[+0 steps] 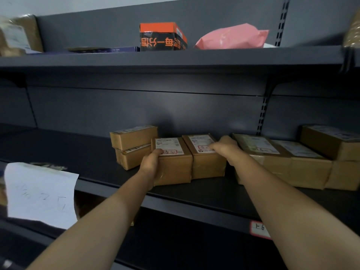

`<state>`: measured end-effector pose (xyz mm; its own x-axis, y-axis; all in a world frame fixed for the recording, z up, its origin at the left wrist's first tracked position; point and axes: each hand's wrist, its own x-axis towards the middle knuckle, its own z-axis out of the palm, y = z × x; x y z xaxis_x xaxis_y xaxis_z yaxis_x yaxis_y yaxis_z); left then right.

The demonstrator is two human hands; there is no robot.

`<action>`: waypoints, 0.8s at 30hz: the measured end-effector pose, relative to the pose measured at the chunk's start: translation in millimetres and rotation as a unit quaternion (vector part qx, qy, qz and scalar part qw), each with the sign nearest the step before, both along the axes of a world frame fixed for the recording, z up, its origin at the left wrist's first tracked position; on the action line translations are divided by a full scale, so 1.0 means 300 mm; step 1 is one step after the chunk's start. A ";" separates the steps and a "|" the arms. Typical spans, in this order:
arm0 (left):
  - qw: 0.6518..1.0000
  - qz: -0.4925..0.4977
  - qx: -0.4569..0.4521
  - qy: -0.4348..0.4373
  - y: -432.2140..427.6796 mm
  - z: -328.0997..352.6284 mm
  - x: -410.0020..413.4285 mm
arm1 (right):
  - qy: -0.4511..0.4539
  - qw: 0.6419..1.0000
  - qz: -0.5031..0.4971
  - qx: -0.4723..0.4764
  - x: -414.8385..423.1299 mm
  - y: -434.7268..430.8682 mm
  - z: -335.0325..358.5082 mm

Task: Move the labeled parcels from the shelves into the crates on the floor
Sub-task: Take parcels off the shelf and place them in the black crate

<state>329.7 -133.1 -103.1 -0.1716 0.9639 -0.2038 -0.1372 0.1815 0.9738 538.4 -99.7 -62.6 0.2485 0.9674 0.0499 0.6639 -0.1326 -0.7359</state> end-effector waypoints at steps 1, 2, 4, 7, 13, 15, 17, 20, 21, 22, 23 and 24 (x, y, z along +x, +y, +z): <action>1.000 -0.001 0.006 -0.014 -0.002 -0.004 -0.003 | 0.030 0.999 -0.014 0.011 0.007 -0.002 -0.005; 1.000 -0.002 0.016 -0.021 -0.005 -0.008 -0.005 | 0.064 0.997 -0.027 0.028 0.012 -0.008 -0.010; 0.998 -0.003 0.055 -0.024 -0.015 -0.014 -0.011 | 0.142 0.987 -0.039 0.064 0.012 -0.041 -0.018; 0.989 -0.028 0.140 -0.041 -0.034 0.000 -0.023 | 0.235 0.966 -0.029 0.104 -0.003 -0.107 -0.017; 0.969 -0.085 0.189 -0.137 -0.105 0.022 -0.067 | 0.367 0.911 -0.010 0.190 -0.032 -0.343 0.049; 0.959 -0.119 0.192 -0.170 -0.139 0.015 -0.068 | 0.390 0.899 -0.009 0.198 -0.040 -0.435 0.061; 0.948 -0.162 0.199 -0.188 -0.178 -0.001 -0.054 | 0.383 0.903 -0.016 0.193 -0.036 -0.520 0.056; 0.938 -0.224 0.196 -0.178 -0.261 -0.017 0.007 | 0.346 0.916 -0.073 0.192 -0.001 -0.682 0.035; 0.935 -0.247 0.189 -0.173 -0.297 -0.019 0.041 | 0.341 0.915 -0.099 0.191 0.027 -0.740 0.021; 0.930 -0.273 0.180 -0.166 -0.335 -0.019 0.082 | 0.343 0.911 -0.123 0.191 0.058 -0.807 0.006; 0.923 -0.303 0.170 -0.162 -0.380 -0.017 0.127 | 0.349 0.905 -0.147 0.192 0.097 -0.876 -0.015; 0.915 -0.336 0.161 -0.157 -0.426 -0.016 0.177 | 0.356 0.898 -0.173 0.194 0.133 -0.951 -0.033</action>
<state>382.7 -261.0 -108.0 0.4997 0.8490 0.1716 -0.3818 0.0381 0.9235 578.4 -384.9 -72.6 0.6337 0.7699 0.0758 -0.0239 0.1174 -0.9928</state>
